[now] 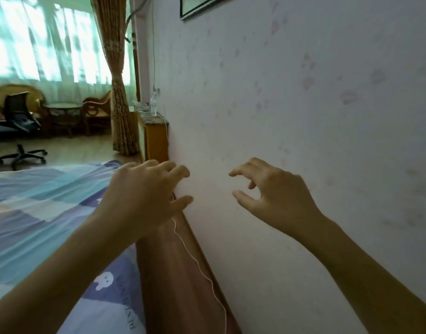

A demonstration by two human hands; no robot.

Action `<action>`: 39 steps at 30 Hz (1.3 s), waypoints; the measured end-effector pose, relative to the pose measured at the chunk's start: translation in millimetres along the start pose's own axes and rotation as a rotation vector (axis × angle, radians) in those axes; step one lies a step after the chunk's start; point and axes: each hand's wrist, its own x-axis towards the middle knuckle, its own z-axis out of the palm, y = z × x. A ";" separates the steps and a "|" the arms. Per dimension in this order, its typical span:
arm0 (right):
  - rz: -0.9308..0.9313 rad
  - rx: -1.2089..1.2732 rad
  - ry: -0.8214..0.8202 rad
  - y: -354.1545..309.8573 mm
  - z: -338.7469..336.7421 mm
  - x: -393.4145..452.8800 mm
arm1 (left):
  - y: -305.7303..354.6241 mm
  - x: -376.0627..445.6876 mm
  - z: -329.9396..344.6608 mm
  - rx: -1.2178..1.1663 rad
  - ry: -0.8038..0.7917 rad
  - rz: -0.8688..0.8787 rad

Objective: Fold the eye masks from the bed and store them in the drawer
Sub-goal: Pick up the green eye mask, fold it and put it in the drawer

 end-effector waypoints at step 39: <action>-0.506 0.469 -0.173 179.0 546.0 856.8 | -563.2 607.6 479.4 0.031 -0.033 -0.365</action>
